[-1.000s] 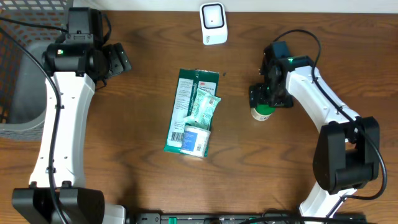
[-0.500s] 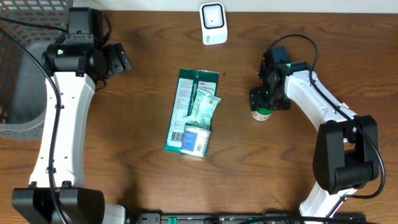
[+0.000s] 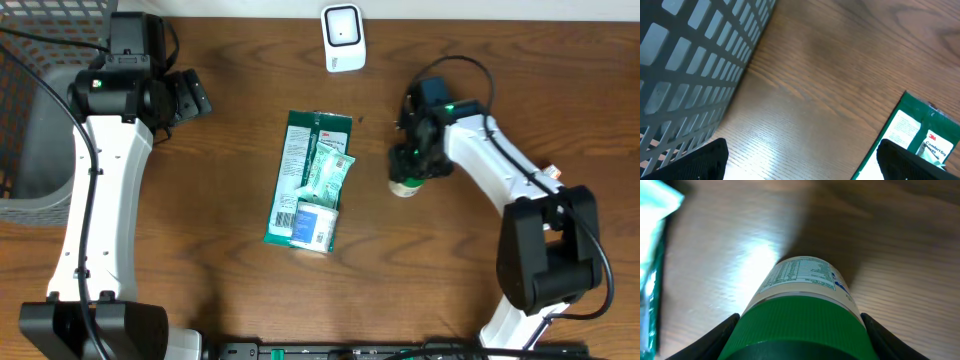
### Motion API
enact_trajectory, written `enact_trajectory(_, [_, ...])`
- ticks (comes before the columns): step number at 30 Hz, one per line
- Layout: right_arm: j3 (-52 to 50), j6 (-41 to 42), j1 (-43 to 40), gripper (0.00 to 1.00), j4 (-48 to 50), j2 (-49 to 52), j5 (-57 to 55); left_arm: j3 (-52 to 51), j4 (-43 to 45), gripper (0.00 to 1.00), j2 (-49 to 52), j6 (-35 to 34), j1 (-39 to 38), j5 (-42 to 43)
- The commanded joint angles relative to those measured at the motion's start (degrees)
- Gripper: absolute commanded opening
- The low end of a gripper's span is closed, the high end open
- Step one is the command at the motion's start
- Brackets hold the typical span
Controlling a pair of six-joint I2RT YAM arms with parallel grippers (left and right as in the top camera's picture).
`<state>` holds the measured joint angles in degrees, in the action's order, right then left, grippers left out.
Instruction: Scan the item barcode
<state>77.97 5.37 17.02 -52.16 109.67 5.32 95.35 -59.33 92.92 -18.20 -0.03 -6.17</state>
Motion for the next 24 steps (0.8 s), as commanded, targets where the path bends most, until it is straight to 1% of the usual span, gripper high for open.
enact_trajectory(1, [1.6, -2.9, 3.0, 0.62, 0.2, 0.1, -5.1, -0.4, 0.0, 0.96, 0.5, -0.1, 0.3, -0.7])
enact_trajectory(3, [1.6, -2.9, 3.8, 0.71, 0.2, 0.1, -6.3, -0.4, 0.0, 0.96, 0.5, -0.1, 0.3, -0.7])
enact_trajectory(4, [1.6, -2.9, 4.3, 0.79, 0.2, 0.1, -6.3, -0.4, 0.0, 0.96, 0.5, -0.1, 0.3, -0.7])
enact_trajectory(5, [1.6, -2.9, 4.6, 0.93, 0.3, 0.1, -6.3, -0.4, 0.0, 0.96, 0.5, -0.1, 0.3, -0.7])
enact_trajectory(6, [1.6, -2.9, 4.8, 0.99, 0.3, 0.1, -6.3, -0.4, 0.0, 0.96, 0.5, -0.1, 0.3, -0.7])
enact_trajectory(15, [0.1, -2.9, 5.1, 0.99, 1.0, 0.1, -6.4, -0.4, 0.0, 0.96, 0.5, -0.1, 0.3, -0.7])
enact_trajectory(17, [-1.2, -2.9, 5.2, 0.95, 2.3, 0.1, -6.4, -0.4, 0.0, 0.96, 0.5, -0.1, 0.3, -0.7])
enact_trajectory(18, [-2.1, -2.9, 5.2, 0.89, 3.5, 0.1, -6.4, -0.4, 0.0, 0.96, 0.5, -0.1, 0.3, -0.7])
enact_trajectory(20, [-2.2, -2.8, 5.2, 0.81, 3.6, 0.1, -6.4, -0.4, 0.0, 0.96, 0.5, -0.1, 0.3, -0.7])
enact_trajectory(24, [-2.2, -2.8, 5.2, 0.73, 3.4, 0.1, -6.4, -0.4, 0.0, 0.96, 0.5, -0.1, 0.3, -0.7])
